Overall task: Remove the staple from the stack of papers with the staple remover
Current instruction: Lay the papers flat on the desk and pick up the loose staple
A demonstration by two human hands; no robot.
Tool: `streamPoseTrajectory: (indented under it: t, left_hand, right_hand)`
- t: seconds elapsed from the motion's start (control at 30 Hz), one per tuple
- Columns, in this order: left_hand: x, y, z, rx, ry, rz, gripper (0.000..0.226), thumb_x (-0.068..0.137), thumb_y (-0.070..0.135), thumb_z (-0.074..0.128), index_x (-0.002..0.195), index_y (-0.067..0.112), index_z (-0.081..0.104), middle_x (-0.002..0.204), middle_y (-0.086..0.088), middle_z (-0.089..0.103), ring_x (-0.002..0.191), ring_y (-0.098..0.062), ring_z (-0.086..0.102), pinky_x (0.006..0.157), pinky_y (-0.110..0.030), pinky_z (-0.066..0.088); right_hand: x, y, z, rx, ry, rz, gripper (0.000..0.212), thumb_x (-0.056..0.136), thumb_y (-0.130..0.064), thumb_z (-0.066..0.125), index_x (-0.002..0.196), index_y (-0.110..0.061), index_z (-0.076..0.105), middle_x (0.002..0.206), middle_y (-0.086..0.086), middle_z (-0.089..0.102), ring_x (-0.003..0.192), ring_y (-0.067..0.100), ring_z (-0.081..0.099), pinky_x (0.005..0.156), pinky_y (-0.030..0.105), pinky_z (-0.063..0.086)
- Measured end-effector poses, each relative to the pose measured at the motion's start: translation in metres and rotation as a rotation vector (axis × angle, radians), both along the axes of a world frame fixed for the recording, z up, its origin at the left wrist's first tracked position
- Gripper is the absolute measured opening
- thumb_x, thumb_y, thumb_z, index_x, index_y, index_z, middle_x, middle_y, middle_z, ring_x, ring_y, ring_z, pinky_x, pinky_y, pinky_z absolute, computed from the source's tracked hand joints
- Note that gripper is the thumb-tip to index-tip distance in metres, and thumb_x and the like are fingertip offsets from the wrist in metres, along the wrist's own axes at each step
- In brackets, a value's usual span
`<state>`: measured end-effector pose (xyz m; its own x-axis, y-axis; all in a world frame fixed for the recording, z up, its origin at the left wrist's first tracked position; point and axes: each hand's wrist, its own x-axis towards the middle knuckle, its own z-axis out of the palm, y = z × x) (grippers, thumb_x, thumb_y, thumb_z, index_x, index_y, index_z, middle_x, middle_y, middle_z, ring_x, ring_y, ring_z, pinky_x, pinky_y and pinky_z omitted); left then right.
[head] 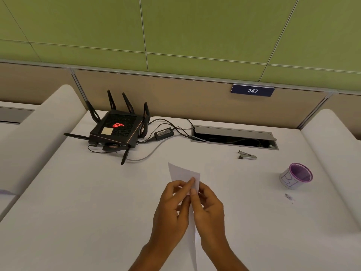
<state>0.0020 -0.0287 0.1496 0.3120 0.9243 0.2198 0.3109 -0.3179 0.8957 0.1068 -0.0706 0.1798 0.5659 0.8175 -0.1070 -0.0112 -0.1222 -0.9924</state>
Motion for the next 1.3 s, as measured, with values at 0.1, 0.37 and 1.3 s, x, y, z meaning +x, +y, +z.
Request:
streamPoseTrajectory:
  t: [0.1, 0.37, 1.3]
  left_hand:
    - [-0.001, -0.004, 0.008, 0.097, 0.032, 0.0, 0.051, 0.099, 0.07, 0.047, 0.148, 0.058, 0.047, 0.142, 0.039, 0.044, 0.131, -0.006, 0.057, 0.096, -0.021, 0.061]
    - [-0.006, -0.018, 0.023, 0.205, 0.142, 0.056, 0.068, 0.097, 0.069, 0.052, 0.156, 0.036, 0.041, 0.158, 0.01, 0.04, 0.142, -0.003, 0.037, 0.11, -0.009, 0.035]
    - [-0.022, -0.006, 0.024, -0.397, -0.013, 0.004, 0.04, 0.106, 0.018, 0.059, 0.132, 0.049, 0.051, 0.128, 0.013, 0.068, 0.111, -0.02, 0.073, 0.083, -0.027, 0.067]
  right_hand:
    - [0.002, -0.002, 0.012, 0.018, 0.108, -0.016, 0.022, 0.101, -0.032, 0.058, 0.118, -0.034, 0.073, 0.108, -0.017, 0.079, 0.103, 0.01, 0.075, 0.079, 0.021, 0.062]
    - [0.012, -0.007, 0.039, 0.012, 0.357, -0.022, 0.024, 0.099, -0.032, 0.059, 0.116, -0.026, 0.075, 0.109, -0.004, 0.08, 0.102, 0.025, 0.076, 0.083, 0.04, 0.065]
    - [0.019, -0.034, 0.016, 0.062, 0.147, -0.116, 0.047, 0.093, -0.015, 0.074, 0.134, -0.037, 0.067, 0.134, -0.021, 0.069, 0.128, 0.007, 0.063, 0.105, 0.034, 0.055]
